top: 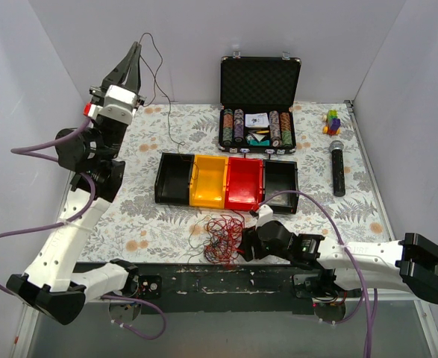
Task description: Untangle the cables
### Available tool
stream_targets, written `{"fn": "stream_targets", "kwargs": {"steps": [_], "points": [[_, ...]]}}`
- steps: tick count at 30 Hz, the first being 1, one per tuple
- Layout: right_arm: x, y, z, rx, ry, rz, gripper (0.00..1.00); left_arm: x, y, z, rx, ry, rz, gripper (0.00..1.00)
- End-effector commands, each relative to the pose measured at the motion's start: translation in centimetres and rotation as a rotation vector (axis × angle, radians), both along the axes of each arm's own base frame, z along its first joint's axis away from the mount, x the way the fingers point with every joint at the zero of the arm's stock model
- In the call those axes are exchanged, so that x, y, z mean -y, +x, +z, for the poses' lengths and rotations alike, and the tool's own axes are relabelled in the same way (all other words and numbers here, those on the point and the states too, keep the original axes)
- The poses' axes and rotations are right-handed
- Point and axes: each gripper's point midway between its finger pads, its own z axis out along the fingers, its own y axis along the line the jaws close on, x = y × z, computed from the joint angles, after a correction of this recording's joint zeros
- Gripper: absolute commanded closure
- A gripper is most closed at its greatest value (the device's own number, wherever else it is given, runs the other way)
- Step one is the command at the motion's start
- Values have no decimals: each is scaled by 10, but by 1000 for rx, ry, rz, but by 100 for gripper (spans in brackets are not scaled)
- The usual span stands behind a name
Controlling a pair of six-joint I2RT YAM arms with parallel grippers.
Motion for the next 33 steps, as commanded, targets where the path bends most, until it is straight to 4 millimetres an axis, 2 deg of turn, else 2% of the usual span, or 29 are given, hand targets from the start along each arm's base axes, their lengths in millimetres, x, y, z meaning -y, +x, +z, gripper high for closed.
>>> {"fn": "stream_targets", "kwargs": {"steps": [1, 5, 9, 19, 20, 27, 33], "points": [[27, -16, -33, -78, -132, 9, 31, -16, -23, 41, 122, -92, 2, 100], [25, -17, -33, -81, -132, 14, 31, -22, -27, 56, 183, -124, 26, 100], [26, -18, -34, -84, -135, 20, 31, -25, -23, 60, 211, -132, 64, 100], [28, -20, -35, -89, -129, 21, 32, -18, -9, 53, 188, -109, 68, 100], [22, -18, -31, -83, -100, 21, 32, -18, -8, 53, 186, -109, 68, 100], [20, -19, -29, -86, -87, 27, 32, -18, -5, 52, 177, -110, 72, 100], [21, -20, -29, -86, -87, 27, 32, -15, 1, 42, 147, -86, 78, 100]]}}
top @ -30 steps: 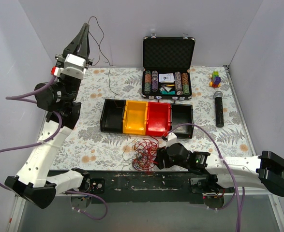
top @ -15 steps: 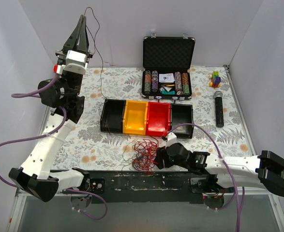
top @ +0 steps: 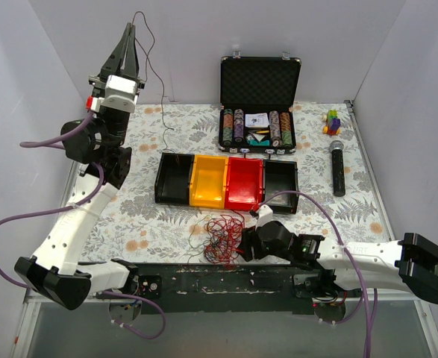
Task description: Untangle the cables
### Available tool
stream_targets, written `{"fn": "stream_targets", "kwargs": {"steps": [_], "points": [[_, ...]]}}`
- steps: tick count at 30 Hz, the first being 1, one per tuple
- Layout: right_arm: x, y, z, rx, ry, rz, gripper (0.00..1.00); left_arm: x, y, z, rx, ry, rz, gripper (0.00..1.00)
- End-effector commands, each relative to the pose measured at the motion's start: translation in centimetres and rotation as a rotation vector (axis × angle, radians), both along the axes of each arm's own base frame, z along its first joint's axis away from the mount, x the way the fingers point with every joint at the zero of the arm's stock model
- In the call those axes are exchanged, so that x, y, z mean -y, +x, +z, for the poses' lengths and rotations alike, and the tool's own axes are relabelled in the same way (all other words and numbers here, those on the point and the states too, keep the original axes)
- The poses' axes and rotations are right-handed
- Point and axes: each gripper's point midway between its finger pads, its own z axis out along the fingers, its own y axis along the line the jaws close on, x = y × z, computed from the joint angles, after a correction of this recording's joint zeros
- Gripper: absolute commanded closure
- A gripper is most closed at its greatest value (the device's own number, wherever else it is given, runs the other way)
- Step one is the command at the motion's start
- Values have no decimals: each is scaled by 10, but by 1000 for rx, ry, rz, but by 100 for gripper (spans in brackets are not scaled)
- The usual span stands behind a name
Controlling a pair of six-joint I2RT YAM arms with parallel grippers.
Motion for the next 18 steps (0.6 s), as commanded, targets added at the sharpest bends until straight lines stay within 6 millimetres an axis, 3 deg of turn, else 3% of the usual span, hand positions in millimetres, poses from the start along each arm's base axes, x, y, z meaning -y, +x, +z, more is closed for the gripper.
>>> {"fn": "stream_targets", "kwargs": {"steps": [1, 9, 18], "points": [[25, -19, -31, -88, -109, 19, 32, -8, -4, 2, -5, 3, 35, 100], [27, -20, -31, -89, -106, 12, 32, -4, 10, -45, -67, 92, 101, 100], [28, -19, -30, -87, -101, 6, 32, -1, 20, -63, -117, 134, 111, 100]]}}
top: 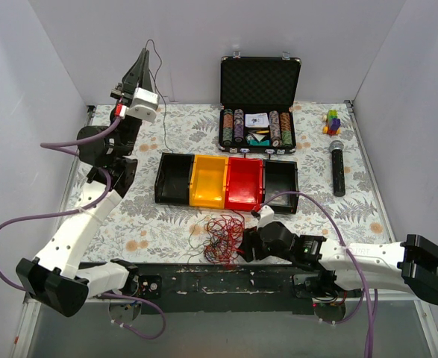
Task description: Untangle the cables
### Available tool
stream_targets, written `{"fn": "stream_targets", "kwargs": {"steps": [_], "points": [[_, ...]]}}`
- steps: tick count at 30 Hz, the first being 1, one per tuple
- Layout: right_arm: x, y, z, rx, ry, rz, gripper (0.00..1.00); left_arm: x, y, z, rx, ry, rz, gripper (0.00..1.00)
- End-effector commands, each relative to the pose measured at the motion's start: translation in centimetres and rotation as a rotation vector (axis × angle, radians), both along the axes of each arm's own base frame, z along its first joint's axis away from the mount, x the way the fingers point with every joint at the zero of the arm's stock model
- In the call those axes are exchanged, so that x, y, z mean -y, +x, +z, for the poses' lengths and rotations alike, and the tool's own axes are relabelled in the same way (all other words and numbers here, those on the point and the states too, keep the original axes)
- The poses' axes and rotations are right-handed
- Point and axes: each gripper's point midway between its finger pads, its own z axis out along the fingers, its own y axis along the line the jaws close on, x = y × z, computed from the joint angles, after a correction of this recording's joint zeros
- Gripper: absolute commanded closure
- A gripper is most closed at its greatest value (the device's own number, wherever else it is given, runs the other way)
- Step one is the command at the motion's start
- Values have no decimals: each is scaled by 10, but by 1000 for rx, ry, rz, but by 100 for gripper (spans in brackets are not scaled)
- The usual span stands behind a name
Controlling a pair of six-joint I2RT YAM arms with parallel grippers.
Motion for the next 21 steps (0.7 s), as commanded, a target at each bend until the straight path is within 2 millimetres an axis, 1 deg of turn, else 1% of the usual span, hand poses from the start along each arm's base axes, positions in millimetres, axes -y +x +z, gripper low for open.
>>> {"fn": "stream_targets", "kwargs": {"steps": [1, 3, 7, 8, 9, 11, 15, 17, 19, 21], "points": [[27, -17, -31, -73, -118, 13, 32, -7, -7, 0, -4, 8, 19, 100], [27, -17, -31, -75, -117, 12, 32, -5, -2, -12, -35, 16, 20, 100], [26, -17, -31, -78, -115, 13, 32, -6, 14, -40, -147, -62, -3, 100], [27, -17, -31, -79, -117, 11, 32, -11, 19, -49, -169, -92, 16, 100], [26, -18, -31, -78, -115, 14, 32, -12, 21, -61, -185, -96, 21, 100], [26, -18, -31, -80, -113, 13, 32, -11, 27, -81, -228, -98, 23, 100], [26, -18, -30, -81, -106, 11, 32, -13, 49, -119, -334, -124, 62, 100], [27, -19, -29, -82, -103, 11, 32, -9, 59, -137, -395, -104, 61, 100], [27, -19, -29, -83, -106, 11, 32, -6, 61, -148, -422, -92, 47, 100], [27, -18, -30, -83, -111, 9, 32, -9, 62, -151, -433, -114, 57, 100]]}}
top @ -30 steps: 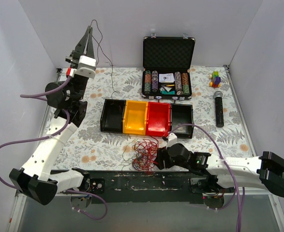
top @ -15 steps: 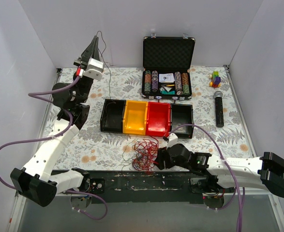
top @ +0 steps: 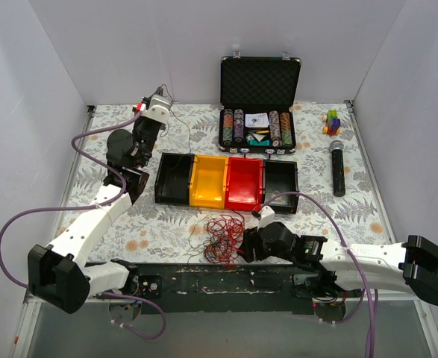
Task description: Untangle the cables
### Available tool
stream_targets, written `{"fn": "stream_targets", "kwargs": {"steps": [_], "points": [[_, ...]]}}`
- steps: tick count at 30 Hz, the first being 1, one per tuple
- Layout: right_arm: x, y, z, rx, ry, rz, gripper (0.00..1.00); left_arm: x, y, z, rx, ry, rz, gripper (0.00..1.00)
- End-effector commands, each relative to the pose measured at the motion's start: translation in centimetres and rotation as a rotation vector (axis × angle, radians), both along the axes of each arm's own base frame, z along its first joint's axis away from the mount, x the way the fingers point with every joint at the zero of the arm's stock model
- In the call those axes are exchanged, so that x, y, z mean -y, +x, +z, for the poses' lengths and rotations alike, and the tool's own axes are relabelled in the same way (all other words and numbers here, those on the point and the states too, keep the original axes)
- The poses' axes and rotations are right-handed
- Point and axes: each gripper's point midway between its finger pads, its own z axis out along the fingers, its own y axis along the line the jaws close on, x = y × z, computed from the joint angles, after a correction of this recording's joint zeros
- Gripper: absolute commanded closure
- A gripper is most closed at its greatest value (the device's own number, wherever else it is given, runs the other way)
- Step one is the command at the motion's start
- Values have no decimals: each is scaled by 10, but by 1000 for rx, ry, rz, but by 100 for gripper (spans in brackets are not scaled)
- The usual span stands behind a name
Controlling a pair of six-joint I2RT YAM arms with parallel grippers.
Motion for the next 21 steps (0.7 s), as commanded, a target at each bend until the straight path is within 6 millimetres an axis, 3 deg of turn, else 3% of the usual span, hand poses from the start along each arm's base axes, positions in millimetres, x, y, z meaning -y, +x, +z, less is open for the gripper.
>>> {"fn": "stream_targets", "kwargs": {"steps": [1, 7, 14, 21], "points": [[27, -17, -32, -79, -123, 9, 32, -15, 3, -6, -39, -66, 46, 100], [26, -17, -33, -80, -132, 15, 32, -52, 1, -17, -61, -57, 116, 100], [24, -17, -34, -85, -133, 20, 32, -59, -26, -40, -72, 64, 65, 100], [24, -18, -33, -88, -138, 24, 32, -74, -39, -48, -87, 70, 117, 100]]}}
